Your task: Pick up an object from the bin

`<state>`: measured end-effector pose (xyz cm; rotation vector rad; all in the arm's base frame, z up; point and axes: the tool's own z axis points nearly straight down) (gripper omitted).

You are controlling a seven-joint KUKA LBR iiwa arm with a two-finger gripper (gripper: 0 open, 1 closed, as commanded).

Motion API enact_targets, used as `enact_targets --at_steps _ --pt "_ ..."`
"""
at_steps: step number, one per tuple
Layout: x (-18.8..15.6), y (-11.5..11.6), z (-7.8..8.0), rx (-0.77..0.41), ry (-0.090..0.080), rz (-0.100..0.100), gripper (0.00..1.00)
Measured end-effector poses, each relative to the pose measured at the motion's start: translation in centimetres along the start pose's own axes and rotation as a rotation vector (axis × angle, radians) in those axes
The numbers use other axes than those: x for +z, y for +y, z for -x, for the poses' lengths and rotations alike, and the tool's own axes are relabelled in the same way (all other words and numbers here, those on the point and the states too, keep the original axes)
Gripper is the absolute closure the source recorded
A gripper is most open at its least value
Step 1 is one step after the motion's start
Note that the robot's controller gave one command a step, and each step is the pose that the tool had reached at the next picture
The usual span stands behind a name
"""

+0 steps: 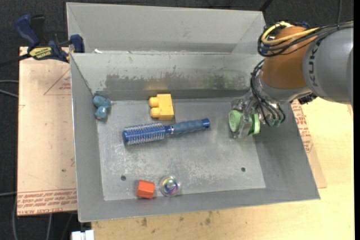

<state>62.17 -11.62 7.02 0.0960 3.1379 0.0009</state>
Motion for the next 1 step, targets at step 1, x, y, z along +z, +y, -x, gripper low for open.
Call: enact_targets --at_steps 1 --pt "-17.14 -1.66 -1.53 -0.026 -0.010 -0.003 1.00"
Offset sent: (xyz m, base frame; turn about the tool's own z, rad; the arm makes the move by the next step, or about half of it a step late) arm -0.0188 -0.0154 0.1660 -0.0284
